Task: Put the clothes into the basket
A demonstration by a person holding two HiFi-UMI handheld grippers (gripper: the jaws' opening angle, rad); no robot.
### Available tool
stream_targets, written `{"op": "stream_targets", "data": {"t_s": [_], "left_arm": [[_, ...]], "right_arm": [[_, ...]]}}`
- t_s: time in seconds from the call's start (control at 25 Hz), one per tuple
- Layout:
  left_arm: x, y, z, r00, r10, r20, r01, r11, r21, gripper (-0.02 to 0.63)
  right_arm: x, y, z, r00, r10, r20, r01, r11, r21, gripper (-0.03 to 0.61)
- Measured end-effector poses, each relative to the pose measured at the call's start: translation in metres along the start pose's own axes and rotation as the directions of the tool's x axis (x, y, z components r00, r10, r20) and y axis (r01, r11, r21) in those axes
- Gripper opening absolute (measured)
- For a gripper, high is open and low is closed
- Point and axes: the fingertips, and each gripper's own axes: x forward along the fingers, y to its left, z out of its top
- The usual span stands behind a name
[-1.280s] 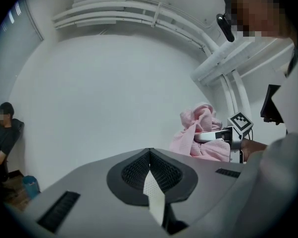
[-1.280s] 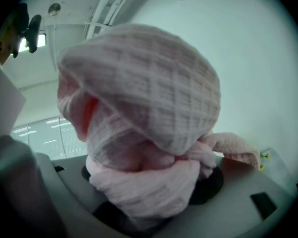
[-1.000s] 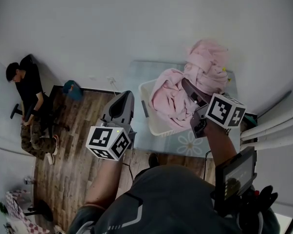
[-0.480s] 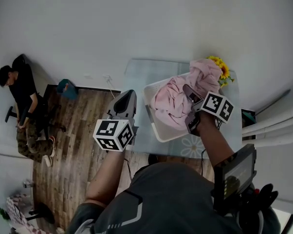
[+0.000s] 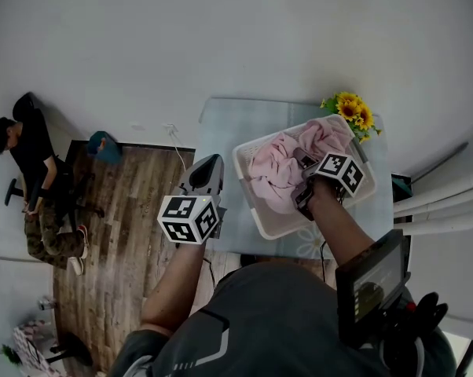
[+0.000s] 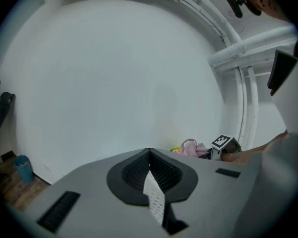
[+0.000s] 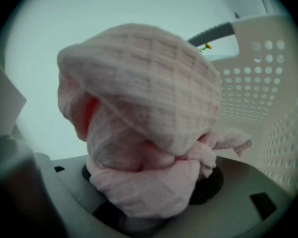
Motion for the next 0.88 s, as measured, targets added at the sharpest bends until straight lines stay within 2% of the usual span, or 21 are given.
{"op": "stream_targets", "data": {"t_s": [0.2,0.44,0.88], "left_arm": [[0.007,0.012,-0.006,1.0,-0.007,-0.015,0.007,1.0,-0.009,0.009],[0.015,0.028,-0.022,0.999,-0.009,-0.047,0.008,1.0,-0.019,0.009],[0.021,0.033,-0.039,0.996,-0.001,-0.085,-0.003,0.999,-0.04,0.009]], "right_arm": [[0.024,-0.026,-0.009,0.995,-0.097,-0.02,0.098,0.993,0.073,0.345],[0.049,-0.058,-0.023,0.977,-0.207,-0.049,0.212,0.968,0.138,0.345],[0.076,-0.096,-0.047,0.937,-0.325,-0.125,0.344,0.919,0.19,0.345]]}}
